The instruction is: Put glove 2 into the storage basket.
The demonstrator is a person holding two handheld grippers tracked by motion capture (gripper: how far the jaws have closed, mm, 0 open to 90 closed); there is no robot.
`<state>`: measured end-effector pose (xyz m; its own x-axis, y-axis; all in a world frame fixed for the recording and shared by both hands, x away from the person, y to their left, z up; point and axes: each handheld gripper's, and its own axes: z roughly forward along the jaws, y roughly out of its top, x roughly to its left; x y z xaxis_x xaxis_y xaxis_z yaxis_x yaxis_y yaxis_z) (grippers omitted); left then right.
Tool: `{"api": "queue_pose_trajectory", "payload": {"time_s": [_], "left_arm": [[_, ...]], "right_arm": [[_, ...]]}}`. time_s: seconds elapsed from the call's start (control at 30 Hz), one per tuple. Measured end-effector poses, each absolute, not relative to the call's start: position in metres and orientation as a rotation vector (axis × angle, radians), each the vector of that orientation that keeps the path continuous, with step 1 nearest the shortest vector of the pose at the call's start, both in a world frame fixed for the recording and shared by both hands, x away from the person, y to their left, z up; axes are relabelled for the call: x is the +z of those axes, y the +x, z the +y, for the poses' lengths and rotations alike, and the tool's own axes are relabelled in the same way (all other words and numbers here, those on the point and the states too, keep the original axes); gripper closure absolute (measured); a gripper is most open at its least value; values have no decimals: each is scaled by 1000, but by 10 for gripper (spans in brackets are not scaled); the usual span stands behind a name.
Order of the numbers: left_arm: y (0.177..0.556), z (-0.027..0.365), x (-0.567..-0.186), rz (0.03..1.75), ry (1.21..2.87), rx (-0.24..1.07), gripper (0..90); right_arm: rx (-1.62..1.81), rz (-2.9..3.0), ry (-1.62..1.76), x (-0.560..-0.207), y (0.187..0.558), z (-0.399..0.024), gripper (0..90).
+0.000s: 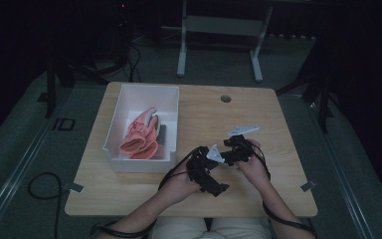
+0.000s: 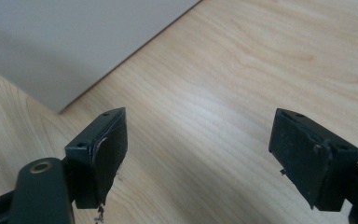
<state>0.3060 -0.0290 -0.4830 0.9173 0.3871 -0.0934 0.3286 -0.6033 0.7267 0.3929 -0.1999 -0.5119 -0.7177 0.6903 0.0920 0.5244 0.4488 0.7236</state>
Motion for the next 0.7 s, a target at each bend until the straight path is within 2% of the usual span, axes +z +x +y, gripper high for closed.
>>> {"api": "queue_pose_trajectory", "payload": {"time_s": [0.7], "left_arm": [[297,-29,-533,512,2261,116,12]], "right_arm": [[1106,2487,1022,-553,381,-206,178]]}}
